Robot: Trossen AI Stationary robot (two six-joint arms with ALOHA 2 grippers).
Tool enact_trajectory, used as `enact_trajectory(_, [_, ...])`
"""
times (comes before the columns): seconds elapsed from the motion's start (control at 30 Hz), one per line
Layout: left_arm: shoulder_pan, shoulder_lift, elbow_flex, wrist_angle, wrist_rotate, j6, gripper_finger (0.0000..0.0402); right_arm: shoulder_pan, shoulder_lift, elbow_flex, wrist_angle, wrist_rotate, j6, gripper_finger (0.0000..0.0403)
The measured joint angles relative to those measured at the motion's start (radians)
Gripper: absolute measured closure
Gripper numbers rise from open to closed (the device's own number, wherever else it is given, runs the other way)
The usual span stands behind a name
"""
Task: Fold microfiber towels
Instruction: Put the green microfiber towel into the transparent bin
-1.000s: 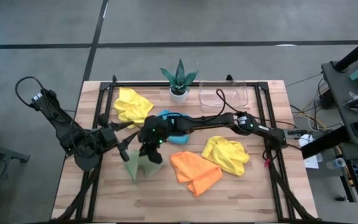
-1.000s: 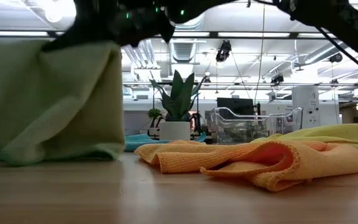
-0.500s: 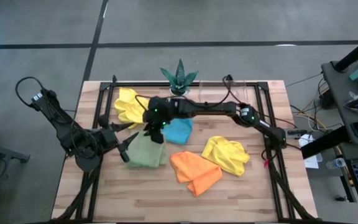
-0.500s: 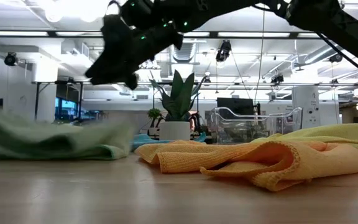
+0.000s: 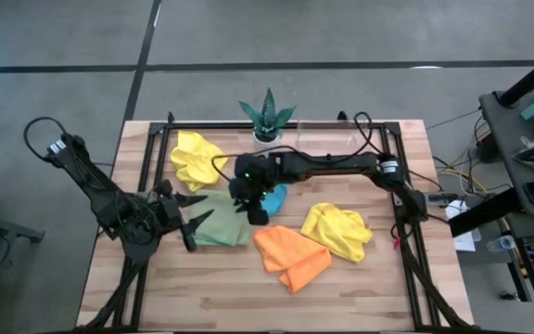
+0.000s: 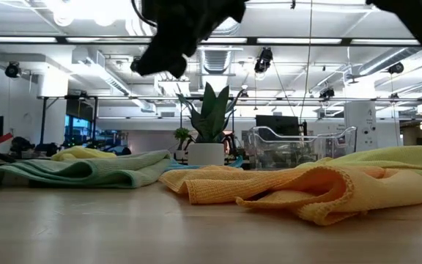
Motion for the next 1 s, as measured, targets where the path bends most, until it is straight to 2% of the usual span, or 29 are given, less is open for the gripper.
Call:
enact_trajectory(0.17, [0.000,0.039,-0.001,-0.001,0.019,-0.043,0.0230,0.033,-0.118,-0.212,0.090,0.051,0.008,0.0312])
enact_trajectory(0.4, [0.001,0.113,-0.002,-0.001,0.060,-0.070,0.0230,0.075,-0.253,-0.551,0.435,0.107,0.026,0.0312])
enact_trajectory(0.57, [0.010,0.177,-0.004,-0.003,0.242,-0.154,0.0231,0.110,-0.282,-0.709,0.629,0.198,0.005,0.0312])
enact_trajectory(0.7, [0.032,0.238,-0.027,-0.008,0.404,-0.282,0.0231,0.145,-0.280,-0.801,0.772,0.289,-0.043,0.0312])
enact_trajectory(0.8, [0.047,0.280,-0.056,-0.017,0.549,-0.406,0.0231,0.164,-0.279,-0.860,0.900,0.311,-0.070,0.0312])
enact_trajectory(0.87, [0.054,0.307,-0.072,-0.068,0.628,-0.509,0.0231,0.173,-0.277,-0.896,0.989,0.314,-0.069,0.0312])
enact_trajectory(1.0, [0.061,0.363,-0.080,-0.258,0.701,-0.712,0.0231,0.176,-0.277,-0.930,1.116,0.316,-0.038,0.0312])
